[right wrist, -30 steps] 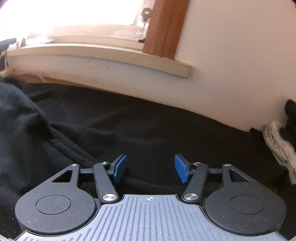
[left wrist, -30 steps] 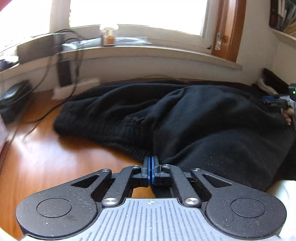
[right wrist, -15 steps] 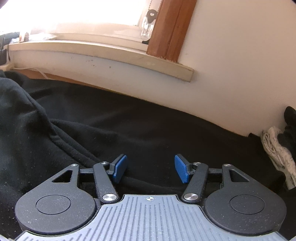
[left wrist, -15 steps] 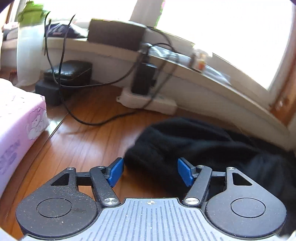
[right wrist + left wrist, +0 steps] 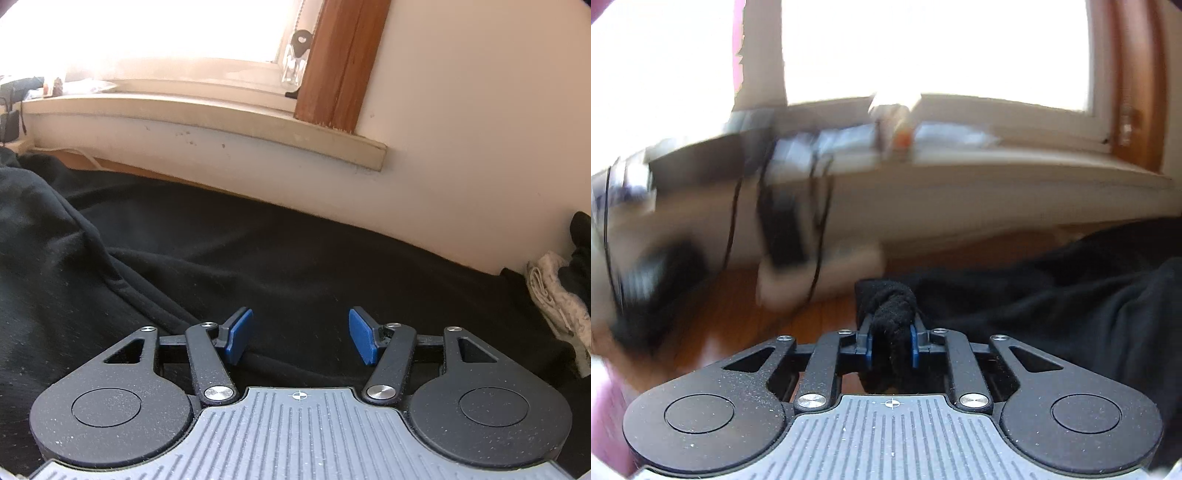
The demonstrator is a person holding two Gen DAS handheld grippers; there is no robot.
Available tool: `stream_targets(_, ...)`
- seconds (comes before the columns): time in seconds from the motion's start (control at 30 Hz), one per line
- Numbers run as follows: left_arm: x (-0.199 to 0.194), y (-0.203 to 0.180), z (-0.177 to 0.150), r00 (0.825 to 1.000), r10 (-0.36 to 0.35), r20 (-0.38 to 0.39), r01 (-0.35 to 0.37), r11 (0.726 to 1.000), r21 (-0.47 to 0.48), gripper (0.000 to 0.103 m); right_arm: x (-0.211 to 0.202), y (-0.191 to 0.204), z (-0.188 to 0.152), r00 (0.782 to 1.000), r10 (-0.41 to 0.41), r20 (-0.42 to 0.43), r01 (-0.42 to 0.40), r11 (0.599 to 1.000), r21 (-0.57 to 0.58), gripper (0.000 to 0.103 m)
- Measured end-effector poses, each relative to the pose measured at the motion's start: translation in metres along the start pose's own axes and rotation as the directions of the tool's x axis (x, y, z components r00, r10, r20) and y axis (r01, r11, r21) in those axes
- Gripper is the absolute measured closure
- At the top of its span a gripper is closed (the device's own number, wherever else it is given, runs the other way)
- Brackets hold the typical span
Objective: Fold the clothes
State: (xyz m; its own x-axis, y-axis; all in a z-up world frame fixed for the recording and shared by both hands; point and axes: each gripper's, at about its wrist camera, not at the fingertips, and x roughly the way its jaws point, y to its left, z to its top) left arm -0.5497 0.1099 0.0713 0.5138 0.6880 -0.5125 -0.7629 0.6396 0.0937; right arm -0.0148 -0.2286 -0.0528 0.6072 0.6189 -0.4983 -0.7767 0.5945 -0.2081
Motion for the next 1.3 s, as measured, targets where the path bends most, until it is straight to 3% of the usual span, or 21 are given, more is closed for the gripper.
stream_targets(0.1,-0.018,-0.017,0.033,0.995,-0.025,0.095,0.021,0.999,0.05,0.086,-0.002,0.0,0.0,1.0,-0.009,0.005,0.009,1.0,0.005,0.045)
stream_targets(0.23,-0.036,-0.025,0.069,0.983,0.012,0.182,-0.032,0.994,0.103,0.087,-0.005,0.003,0.012,0.998,0.062,0.021,-0.062,0.998,0.025,0.05)
stream_targets(0.3,-0.046,-0.023,0.093,0.97,0.034,0.242,-0.062,0.992,0.111,0.087,-0.006,0.008,0.021,0.996,0.086,0.038,-0.088,0.996,0.027,0.052)
stream_targets(0.43,-0.085,-0.031,0.146,0.918,0.011,0.397,-0.067,0.989,0.129,0.087,-0.008,0.024,0.043,0.989,0.085,0.117,-0.089,0.996,0.027,0.052)
stream_targets(0.5,-0.082,-0.028,0.157,0.927,0.037,0.372,-0.085,0.99,0.113,0.087,-0.008,0.03,0.044,0.987,0.078,0.143,-0.082,0.996,0.024,0.052)
stream_targets(0.53,-0.066,-0.025,0.156,0.948,0.055,0.312,-0.098,0.988,0.122,0.085,-0.007,0.032,0.042,0.987,0.08,0.14,-0.085,0.996,0.024,0.052)
stream_targets(0.6,-0.022,-0.015,0.14,0.982,0.117,0.145,-0.135,0.984,0.118,0.076,-0.004,0.035,0.037,0.988,0.09,0.123,-0.093,0.995,0.025,0.052)
stream_targets(0.67,0.012,-0.008,0.113,0.988,0.155,0.018,-0.156,0.982,0.109,0.067,-0.001,0.039,0.032,0.989,0.099,0.107,-0.102,0.994,0.027,0.052)
stream_targets(0.73,0.026,-0.006,0.085,0.991,0.129,-0.027,-0.126,0.987,0.104,0.064,-0.002,0.04,0.031,0.989,0.113,0.099,-0.115,0.993,0.019,0.052)
stream_targets(0.83,0.029,-0.005,0.055,0.995,0.086,-0.055,-0.082,0.994,0.078,0.042,-0.004,0.043,0.031,0.989,0.125,0.085,-0.126,0.992,0.001,0.052)
stream_targets(0.87,0.025,-0.005,0.048,0.995,0.078,-0.055,-0.073,0.994,0.076,0.04,-0.005,0.044,0.03,0.989,0.127,0.082,-0.127,0.992,-0.003,0.052)
stream_targets(0.97,0.01,-0.007,0.025,0.997,0.05,-0.056,-0.046,0.996,0.072,0.038,-0.003,0.043,0.026,0.989,0.136,0.065,-0.135,0.991,-0.009,0.051)
stream_targets(1.07,-0.015,-0.005,0.0,0.998,-0.022,-0.061,0.023,0.999,0.024,0.034,-0.002,0.04,0.022,0.989,0.133,0.065,-0.133,0.991,0.002,0.05)
stream_targets(1.2,-0.036,-0.001,-0.042,0.989,-0.13,-0.063,0.124,0.988,-0.093,0.034,-0.003,0.043,0.027,0.988,0.134,0.075,-0.133,0.991,-0.01,0.05)
stream_targets(1.3,-0.043,-0.009,-0.061,0.983,-0.166,-0.074,0.157,0.981,-0.112,0.034,0.0,0.048,0.03,0.987,0.144,0.071,-0.143,0.99,-0.015,0.05)
